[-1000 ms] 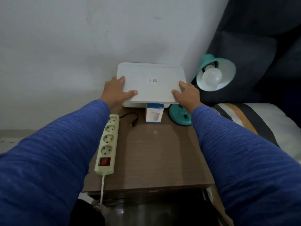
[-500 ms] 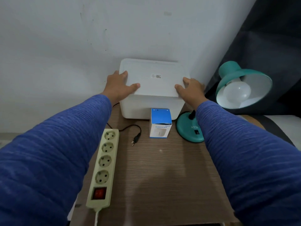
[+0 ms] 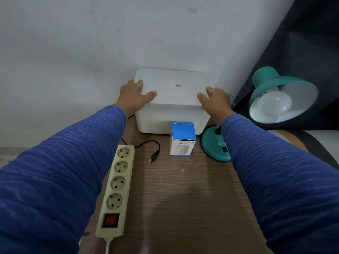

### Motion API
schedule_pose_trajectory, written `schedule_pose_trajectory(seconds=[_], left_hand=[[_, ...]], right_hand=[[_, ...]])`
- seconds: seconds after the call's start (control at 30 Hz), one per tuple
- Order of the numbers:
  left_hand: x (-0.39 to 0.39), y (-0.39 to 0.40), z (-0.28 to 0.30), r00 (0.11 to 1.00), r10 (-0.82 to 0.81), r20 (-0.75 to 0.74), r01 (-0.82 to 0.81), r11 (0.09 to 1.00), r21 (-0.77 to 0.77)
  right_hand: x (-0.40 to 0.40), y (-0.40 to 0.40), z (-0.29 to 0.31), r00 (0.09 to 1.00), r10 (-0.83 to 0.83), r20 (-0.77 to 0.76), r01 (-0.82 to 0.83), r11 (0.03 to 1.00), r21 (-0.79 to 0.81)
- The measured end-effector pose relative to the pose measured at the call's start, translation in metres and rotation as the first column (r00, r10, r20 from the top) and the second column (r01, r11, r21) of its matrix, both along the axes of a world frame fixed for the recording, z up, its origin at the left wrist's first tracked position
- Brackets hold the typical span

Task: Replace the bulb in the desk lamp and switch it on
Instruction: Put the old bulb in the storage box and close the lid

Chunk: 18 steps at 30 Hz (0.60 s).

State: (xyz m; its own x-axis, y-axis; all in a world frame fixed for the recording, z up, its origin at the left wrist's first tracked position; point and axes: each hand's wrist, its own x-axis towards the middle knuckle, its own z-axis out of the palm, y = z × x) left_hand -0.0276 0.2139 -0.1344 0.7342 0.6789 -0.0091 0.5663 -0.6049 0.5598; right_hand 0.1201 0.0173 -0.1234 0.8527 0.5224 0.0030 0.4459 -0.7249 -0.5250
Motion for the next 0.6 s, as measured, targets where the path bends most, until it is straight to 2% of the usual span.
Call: schedule_pose_trajectory(seconds=[0.23, 0.37, 0.53, 0.6], left_hand=[[0.004, 0.003, 0.000, 0.998, -0.010, -0.058, 0.012, 0.999, 0.044], [0.006, 0.006, -0.002, 0.989, -0.027, -0.143, 0.043, 0.993, 0.113], [0.006, 0.009, -0.006, 0.986, -0.023, -0.166, 0.034, 0.997, 0.065], [0.006, 0.005, -0.002, 0.980, -0.032, -0.194, 0.049, 0.995, 0.085]], right_hand=[[0.007, 0.004, -0.003, 1.000, 0.008, -0.023, -0.007, 1.000, 0.028], [0.010, 0.005, -0.010, 1.000, 0.015, -0.017, -0.015, 1.000, 0.024], [0.008, 0.006, -0.011, 1.000, 0.007, -0.012, -0.007, 0.998, 0.057], [0.008, 0.005, -0.009, 0.999, 0.038, 0.013, -0.037, 0.998, -0.044]])
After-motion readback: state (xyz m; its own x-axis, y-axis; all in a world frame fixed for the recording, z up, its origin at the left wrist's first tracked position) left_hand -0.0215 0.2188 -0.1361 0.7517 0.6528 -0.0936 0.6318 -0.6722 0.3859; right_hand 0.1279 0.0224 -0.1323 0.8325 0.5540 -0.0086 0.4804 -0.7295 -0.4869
